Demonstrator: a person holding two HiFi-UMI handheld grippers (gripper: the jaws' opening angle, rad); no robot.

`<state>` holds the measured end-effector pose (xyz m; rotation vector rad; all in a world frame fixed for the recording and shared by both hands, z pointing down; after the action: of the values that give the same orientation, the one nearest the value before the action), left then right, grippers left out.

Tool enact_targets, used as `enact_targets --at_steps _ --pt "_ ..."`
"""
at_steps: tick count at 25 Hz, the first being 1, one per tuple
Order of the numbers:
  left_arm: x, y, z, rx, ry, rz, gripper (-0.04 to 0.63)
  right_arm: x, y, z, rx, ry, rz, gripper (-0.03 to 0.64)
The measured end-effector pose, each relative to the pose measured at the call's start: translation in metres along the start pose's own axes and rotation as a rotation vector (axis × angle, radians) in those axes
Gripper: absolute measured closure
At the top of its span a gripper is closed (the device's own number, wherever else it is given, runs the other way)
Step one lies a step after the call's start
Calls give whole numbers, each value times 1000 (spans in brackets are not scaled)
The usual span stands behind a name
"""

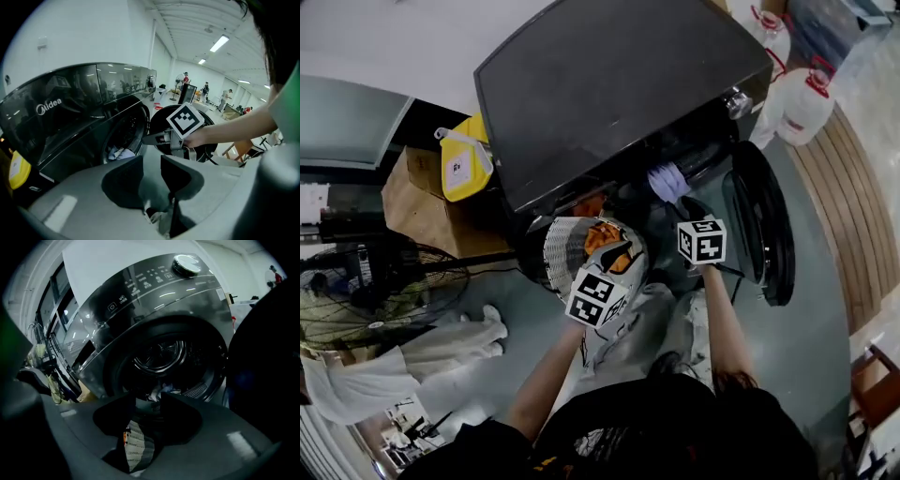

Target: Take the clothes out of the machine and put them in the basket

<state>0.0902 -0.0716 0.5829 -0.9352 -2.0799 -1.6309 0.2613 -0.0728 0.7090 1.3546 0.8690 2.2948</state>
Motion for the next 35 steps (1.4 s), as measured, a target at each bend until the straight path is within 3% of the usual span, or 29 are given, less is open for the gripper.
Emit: enact_targets --at_steps 4,12,22,27,32,34,35 --pt "19 12 -18 45 63 -61 471 24 35 11 46 84 15 430" --pt "55 52 -67 70 137 -102 471 68 113 39 108 105 17 422" --pt "90 95 -97 64 176 -107 471 91 212 54 124 -27 4 379" --pt "96 108 -103 56 165 -88 471 91 240 65 185 -105 -52 376" --pt "101 111 -113 40 149 -82 471 92 262 71 205 -141 -64 418" --pt "104 111 -117 30 143 -83 471 92 262 77 225 -147 -83 477" --pt "105 111 -118 27 141 -83 471 93 259 79 227 -146 -98 555"
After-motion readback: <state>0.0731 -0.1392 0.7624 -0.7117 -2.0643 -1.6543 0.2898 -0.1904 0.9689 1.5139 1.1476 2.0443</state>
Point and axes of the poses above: the fingertips, and each gripper's own axes: y forward along the fingers, z to its right, x out of its underside, the point moved 7 cm from there along -y, backward along the fingers, and after that the axes turned 13 degrees about x, right-handed, at the moved point
